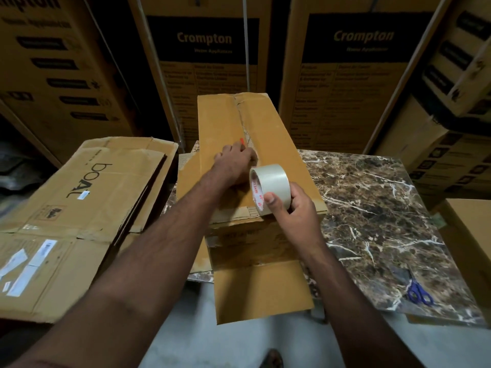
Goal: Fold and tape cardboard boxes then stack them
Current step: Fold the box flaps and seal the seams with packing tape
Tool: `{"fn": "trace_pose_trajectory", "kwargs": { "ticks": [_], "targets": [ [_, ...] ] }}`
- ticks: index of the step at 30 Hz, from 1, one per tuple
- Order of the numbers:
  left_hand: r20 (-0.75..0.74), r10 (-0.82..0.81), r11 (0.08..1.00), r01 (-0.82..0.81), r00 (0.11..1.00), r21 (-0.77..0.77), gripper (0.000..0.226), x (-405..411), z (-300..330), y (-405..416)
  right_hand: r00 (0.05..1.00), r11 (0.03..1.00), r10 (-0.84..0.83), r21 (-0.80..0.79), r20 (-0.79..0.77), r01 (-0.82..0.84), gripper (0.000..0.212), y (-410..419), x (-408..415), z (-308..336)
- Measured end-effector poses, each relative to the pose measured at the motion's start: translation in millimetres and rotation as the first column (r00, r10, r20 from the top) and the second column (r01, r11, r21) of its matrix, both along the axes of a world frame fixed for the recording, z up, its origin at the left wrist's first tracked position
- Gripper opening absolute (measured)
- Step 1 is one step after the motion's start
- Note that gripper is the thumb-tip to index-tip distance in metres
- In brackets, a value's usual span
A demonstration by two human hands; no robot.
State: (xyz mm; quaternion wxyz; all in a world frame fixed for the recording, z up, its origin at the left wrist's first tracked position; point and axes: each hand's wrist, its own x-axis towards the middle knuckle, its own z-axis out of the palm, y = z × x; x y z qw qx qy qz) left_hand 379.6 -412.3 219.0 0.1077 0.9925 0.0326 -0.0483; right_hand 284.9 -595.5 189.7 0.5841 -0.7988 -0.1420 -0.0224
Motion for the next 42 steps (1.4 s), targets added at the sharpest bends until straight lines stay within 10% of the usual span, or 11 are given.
{"fn": "trace_pose_trajectory", "kwargs": {
  "ticks": [15,21,28,35,42],
  "targets": [
    [0.102,-0.016,0.999,0.011,0.995,0.044,0.044,-28.9,-3.0,-8.9,1.000,0.999,0.008,0.038,0.010,-0.008,0.039,-24.6,-62.1,-1.6],
    [-0.170,-0.091,0.996,0.092,0.981,-0.003,0.083,-47.7,4.7,-13.0,0.996,0.997,0.056,0.056,-0.067,-0.052,0.030,-28.7,-70.4,-11.1],
    [0.261,-0.086,0.996,0.076,0.961,0.049,0.039,-89.1,-14.9,-35.7,0.998,0.996,0.061,0.067,-0.035,-0.059,0.010,-28.3,-94.9,-22.8],
    [0.136,-0.094,0.995,0.088,0.986,0.049,0.046,-98.2,-6.4,-40.5,0.998,0.996,0.033,0.090,-0.057,-0.028,0.023,-28.1,-103.9,-41.8],
    [-0.104,-0.219,0.963,0.231,0.970,0.135,0.101,-122.1,-23.4,-28.5,0.991,0.999,-0.040,0.010,-0.131,0.041,0.014,-30.2,-118.3,-68.1]
  ]
}}
